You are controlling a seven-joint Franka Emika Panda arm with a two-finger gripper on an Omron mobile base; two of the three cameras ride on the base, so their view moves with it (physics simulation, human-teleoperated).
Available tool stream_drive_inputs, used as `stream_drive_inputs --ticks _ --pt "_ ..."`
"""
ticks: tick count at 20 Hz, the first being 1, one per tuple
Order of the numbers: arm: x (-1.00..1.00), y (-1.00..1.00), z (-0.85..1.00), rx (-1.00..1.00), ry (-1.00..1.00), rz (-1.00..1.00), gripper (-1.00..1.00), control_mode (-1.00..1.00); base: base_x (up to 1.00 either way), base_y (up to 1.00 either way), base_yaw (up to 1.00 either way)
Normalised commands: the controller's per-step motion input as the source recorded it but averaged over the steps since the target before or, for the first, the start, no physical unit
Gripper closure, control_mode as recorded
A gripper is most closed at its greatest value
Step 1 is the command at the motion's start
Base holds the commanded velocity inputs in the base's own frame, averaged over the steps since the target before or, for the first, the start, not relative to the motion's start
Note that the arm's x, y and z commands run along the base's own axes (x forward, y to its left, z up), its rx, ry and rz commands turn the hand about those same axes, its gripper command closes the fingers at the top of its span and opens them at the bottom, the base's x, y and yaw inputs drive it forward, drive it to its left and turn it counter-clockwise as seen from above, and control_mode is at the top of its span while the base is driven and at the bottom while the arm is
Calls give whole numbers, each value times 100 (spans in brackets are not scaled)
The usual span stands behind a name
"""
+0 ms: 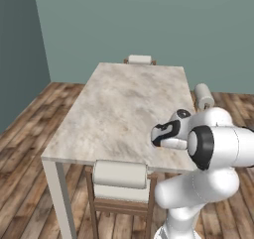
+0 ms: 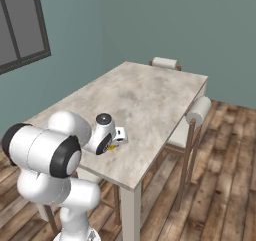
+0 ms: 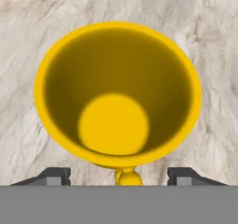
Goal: Clear the mugs and bowl far away from the sink.
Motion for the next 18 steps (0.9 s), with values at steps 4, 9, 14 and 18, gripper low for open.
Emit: stream_drive_inputs --ticks 4,9,14,18 --pt "-1 0 34 0 0 0 -100 -100 0 0 0" --pt "-9 0 46 0 -1 0 -100 -100 0 0 0" --pt "-4 0 42 -1 -8 0 -100 -100 0 0 0" --pt "-23 1 69 0 0 1 -100 -100 0 0 0"
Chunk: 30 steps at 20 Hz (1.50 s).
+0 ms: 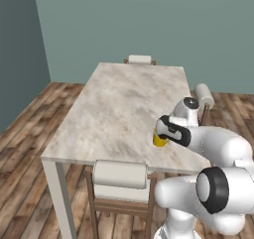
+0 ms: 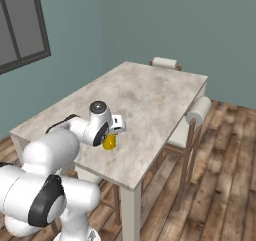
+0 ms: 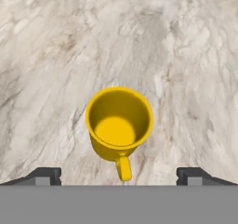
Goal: Clear the mugs and bowl far away from the sink.
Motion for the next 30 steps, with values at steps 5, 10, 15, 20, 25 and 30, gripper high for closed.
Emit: stream_drive_inputs --ticks 5,10,15,20,25,30 --pt "-40 1 85 0 -1 5 -100 -100 0 0 0" --pt "-36 1 100 -7 4 -2 -100 -100 0 0 0" --pt "-67 0 77 -7 3 -11 -100 -100 0 0 0" --pt "-82 0 43 1 1 -14 -100 -100 0 0 0" --pt "-82 0 7 9 -3 -5 -100 -100 0 0 0" --pt "-56 0 4 3 -15 -1 -100 -100 0 0 0"
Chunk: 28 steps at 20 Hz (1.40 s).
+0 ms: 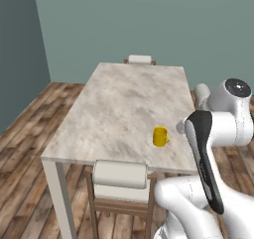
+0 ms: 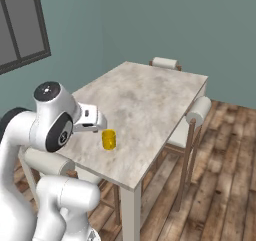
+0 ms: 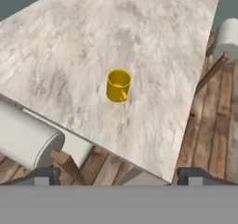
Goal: Clear the mugs and bowl far away from the sink.
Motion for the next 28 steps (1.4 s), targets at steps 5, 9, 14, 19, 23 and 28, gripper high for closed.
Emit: stream_drive_inputs --ticks 5,9,14,19,23,28 --pt "-31 0 26 0 0 -7 -100 -100 0 0 0" --pt "-16 0 59 0 0 -15 -100 -100 0 0 0" --pt "-6 0 86 0 4 -9 -100 -100 0 0 0" --pt "-18 8 85 1 8 -8 -100 -100 0 0 0" --pt "-12 0 26 6 0 -2 -100 -100 0 0 0" --pt "-8 1 0 5 0 0 -100 100 -27 21 1"
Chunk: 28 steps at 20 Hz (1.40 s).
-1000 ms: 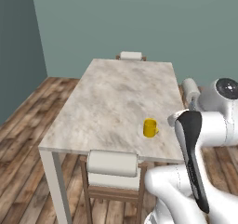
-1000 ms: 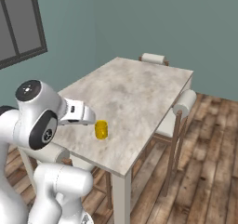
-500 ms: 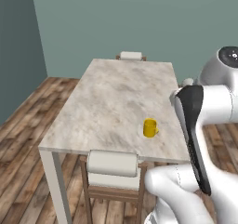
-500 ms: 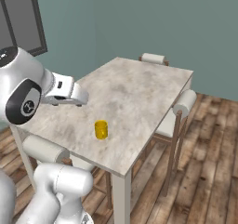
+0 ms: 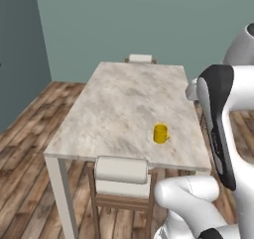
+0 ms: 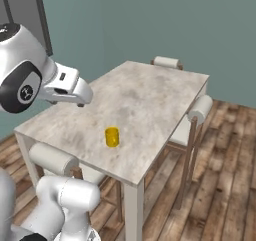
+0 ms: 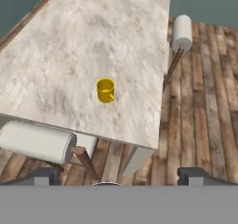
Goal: Clear the mugs and bowl far away from the sink.
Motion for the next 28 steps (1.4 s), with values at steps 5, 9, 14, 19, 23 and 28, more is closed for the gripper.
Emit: stream_drive_inputs --ticks 5,9,14,19,23,28 --pt "0 0 0 0 0 0 -100 100 -40 64 9" --pt "0 0 0 0 0 0 -100 100 -51 98 21" --pt "0 0 0 0 0 0 -100 100 -25 72 77" --pt "0 0 0 0 0 0 -100 100 0 10 100" --pt "0 0 0 0 0 0 -100 100 0 0 100" --pt "0 0 0 0 0 0 -100 100 0 0 100"
